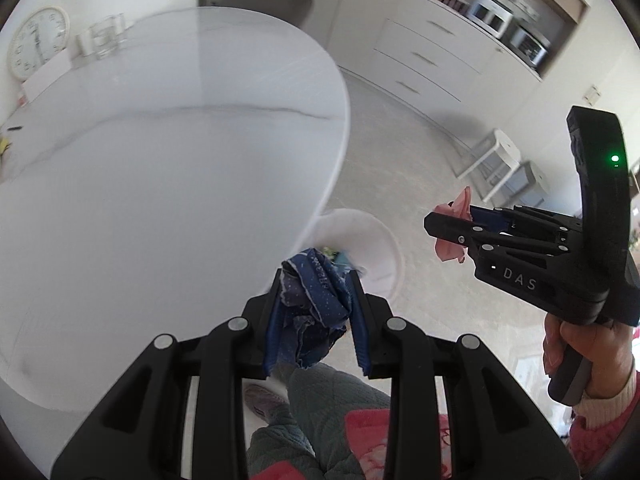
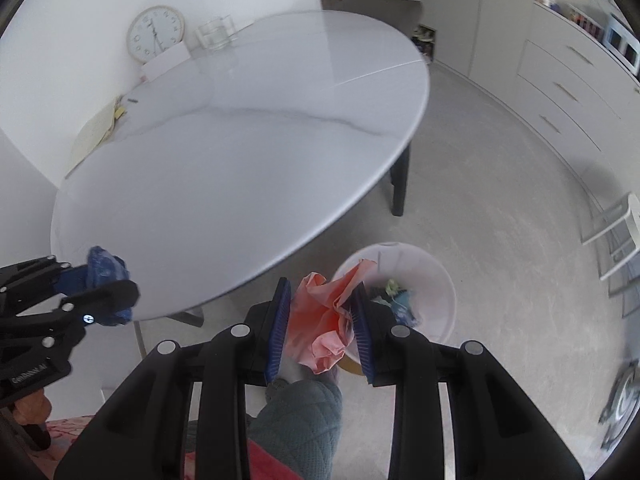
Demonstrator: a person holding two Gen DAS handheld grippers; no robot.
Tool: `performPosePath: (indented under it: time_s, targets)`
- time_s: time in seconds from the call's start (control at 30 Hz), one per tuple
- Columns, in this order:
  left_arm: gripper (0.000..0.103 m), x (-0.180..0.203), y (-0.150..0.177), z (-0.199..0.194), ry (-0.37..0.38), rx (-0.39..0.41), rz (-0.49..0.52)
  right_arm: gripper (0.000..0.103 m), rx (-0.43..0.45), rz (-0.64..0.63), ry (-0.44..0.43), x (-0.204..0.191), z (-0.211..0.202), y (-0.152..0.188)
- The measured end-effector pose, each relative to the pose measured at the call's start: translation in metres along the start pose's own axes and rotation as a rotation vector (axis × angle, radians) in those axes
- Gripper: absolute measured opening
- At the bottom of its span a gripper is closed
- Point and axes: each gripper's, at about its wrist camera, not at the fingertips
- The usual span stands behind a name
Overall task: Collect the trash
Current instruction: 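Carry blue and pink papers to the wastebasket and open both tools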
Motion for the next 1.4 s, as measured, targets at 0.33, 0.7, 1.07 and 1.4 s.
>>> performPosePath:
  time_s: [0.33, 0.7, 1.07, 1.4]
  targets:
    - [0.029, 0.075, -0.032, 0.074, -0.02, -0.074, 0.077, 0.031, 0.012, -0.028, 0.007, 0.071, -0.017, 0.005]
    - [0.035, 0.119, -0.059, 0.184, -0.049, -0.17, -0.011, 0.032, -0.027, -0.189, -0.047, 0.149, -0.006, -0.027]
    - [0.081, 0.108, -0.064, 0.183, -0.145, -0.175, -0.154, 0.032, -0.061, -0.254, -0.132, 0.155, 0.02, -0.044]
    - [0.092, 0.105, -0.065, 0.123, -0.257, -0.09, -0.161, 0.033, -0.086, -0.272, -0.192, 0.147, 0.062, -0.035]
Point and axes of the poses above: each gripper's, at about its wrist camera, not at the fingertips, and z roughly the way its jaws point, x to its right, y to its underside, and after that the axes turned 4 degrees about -z, right-handed
